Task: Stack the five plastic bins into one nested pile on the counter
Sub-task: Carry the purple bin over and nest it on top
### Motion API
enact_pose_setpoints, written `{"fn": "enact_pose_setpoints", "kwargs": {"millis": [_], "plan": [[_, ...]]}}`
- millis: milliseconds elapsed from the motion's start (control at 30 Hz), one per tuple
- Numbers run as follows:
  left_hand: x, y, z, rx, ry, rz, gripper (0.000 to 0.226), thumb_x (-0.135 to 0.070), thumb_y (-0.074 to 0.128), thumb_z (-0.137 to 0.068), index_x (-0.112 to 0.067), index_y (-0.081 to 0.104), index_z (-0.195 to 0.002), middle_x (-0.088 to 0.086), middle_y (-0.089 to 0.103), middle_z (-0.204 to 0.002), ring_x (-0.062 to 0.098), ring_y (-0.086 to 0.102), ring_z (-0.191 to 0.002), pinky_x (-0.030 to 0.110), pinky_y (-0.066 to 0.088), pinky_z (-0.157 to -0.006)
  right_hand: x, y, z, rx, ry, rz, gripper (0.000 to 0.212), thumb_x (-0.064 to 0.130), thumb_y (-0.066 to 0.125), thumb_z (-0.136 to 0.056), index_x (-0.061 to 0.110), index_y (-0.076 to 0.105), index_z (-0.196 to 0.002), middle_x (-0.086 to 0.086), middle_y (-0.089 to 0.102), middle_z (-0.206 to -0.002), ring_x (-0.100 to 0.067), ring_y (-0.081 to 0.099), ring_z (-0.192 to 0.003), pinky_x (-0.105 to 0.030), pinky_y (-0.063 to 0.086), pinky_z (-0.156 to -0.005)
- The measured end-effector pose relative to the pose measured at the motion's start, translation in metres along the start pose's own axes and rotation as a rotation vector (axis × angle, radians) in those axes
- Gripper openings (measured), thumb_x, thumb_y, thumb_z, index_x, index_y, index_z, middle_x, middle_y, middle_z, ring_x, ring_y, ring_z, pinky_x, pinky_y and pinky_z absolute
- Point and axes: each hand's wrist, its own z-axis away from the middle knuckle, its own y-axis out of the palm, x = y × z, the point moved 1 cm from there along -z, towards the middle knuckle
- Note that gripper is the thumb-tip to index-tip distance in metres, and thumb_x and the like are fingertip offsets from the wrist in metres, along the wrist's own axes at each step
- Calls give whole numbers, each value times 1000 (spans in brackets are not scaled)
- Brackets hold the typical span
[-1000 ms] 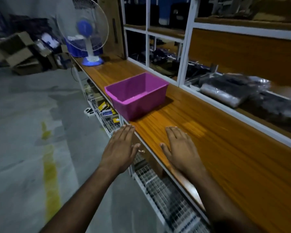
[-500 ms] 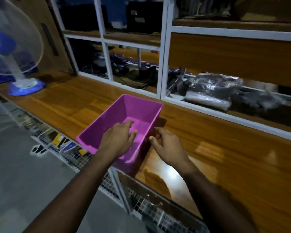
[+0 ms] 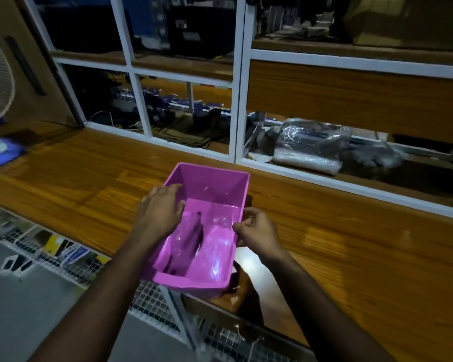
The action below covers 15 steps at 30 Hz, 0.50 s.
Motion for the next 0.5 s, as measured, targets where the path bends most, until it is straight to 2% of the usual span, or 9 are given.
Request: {"fn": "enact_pose_setpoints", "kwargs": {"millis": [67,133,200,300,400,500], "plan": [[7,0,-3,-2,-24,-7,47,-28,56,-90,-16,49,-135,11,61,-130,31,48,-120,43,43,-100,-4,-14,3,-9,10,-25,31,4,67,-81,18,58,-107,-13,71,-74,-34,74,-71,-55,60,-65],[12,3,-3,-17,-27,-7,47,-28,58,-89,-17,50,-134,10,61,-130,32,49,-119,42,42,-99,-8,-32,7,-13,33,-86,32,-2,65,-84,15,56,-110,-16,70,-75,-30,72,-70,-45,62,-61],[15,7,-2,-5,-31,19,50,-28,59,-88,-16,49,-135,12,60,-132,35,50,-120,40,40,-100,-16,-52,11,-21,49,-115,33,-4,65,-86,10,56,-115,-11,65,-72,-22,69,-65,-31,58,-51],[17,18,1,102,-78,176,53,-28,63,-87,-15,48,-137,15,62,-128,34,58,-115,39,46,-93,-33,-77,18,-77,86,-89,41,0,68,-84,12,57,-122,-3,66,-68,-13,69,-58,-27,53,-51],[6,27,4,272,-169,610,45,-21,61,-91,-11,50,-134,13,66,-115,26,65,-98,32,50,-76,-42,-96,25,-98,95,-105,44,-1,68,-84,10,57,-125,1,66,-64,-8,66,-53,-25,51,-48],[-8,30,8,463,-359,1164,22,-18,50,-97,-15,56,-118,2,63,-96,13,56,-77,22,49,-58,-40,-101,29,-80,103,-152,39,-3,65,-87,9,58,-123,-2,64,-67,-6,64,-48,-22,49,-42]]}}
